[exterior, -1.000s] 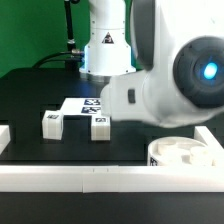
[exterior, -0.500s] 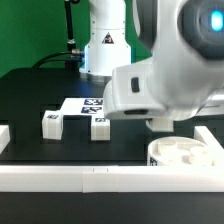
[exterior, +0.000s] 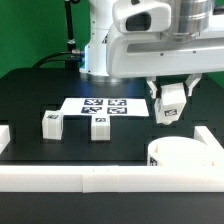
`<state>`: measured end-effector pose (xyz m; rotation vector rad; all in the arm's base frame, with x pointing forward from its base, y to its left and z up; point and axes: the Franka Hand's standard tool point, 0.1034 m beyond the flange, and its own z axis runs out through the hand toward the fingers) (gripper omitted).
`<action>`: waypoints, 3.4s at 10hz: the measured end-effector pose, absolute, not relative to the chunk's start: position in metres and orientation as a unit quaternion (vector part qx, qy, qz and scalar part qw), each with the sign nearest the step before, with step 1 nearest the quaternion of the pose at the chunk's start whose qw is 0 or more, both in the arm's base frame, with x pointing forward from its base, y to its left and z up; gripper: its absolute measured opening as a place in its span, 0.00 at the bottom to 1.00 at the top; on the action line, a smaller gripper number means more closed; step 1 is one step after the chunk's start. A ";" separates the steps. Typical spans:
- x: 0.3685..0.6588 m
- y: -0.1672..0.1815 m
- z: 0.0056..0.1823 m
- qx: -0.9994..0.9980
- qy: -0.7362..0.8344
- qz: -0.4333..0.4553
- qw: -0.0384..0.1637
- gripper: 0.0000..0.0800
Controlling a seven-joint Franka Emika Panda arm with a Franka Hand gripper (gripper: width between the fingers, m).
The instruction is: Assemble stool
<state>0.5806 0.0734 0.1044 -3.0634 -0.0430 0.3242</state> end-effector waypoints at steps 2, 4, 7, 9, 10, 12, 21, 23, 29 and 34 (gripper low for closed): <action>0.586 0.073 0.103 -0.999 -0.012 0.016 0.031 0.41; 0.596 0.086 0.114 -0.994 -0.013 -0.103 0.034 0.41; 0.596 0.090 0.115 -0.990 -0.021 -0.133 0.037 0.41; 0.597 0.095 0.113 -0.988 -0.066 -0.137 0.028 0.41; 0.602 0.099 0.115 -0.985 -0.101 -0.139 0.022 0.41; 0.606 0.101 0.117 -0.983 -0.112 -0.143 0.021 0.41; 0.608 0.121 0.112 -0.960 -0.220 -0.174 0.002 0.41; 0.607 0.119 0.107 -0.959 -0.227 -0.171 0.001 0.41; 0.618 0.113 0.098 -0.957 -0.233 -0.173 -0.001 0.41; 0.604 0.120 0.089 -0.945 -0.235 -0.228 0.002 0.41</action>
Offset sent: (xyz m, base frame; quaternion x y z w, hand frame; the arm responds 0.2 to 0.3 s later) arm 0.0058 0.0169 0.0307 -0.0576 0.2749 -0.0216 0.9595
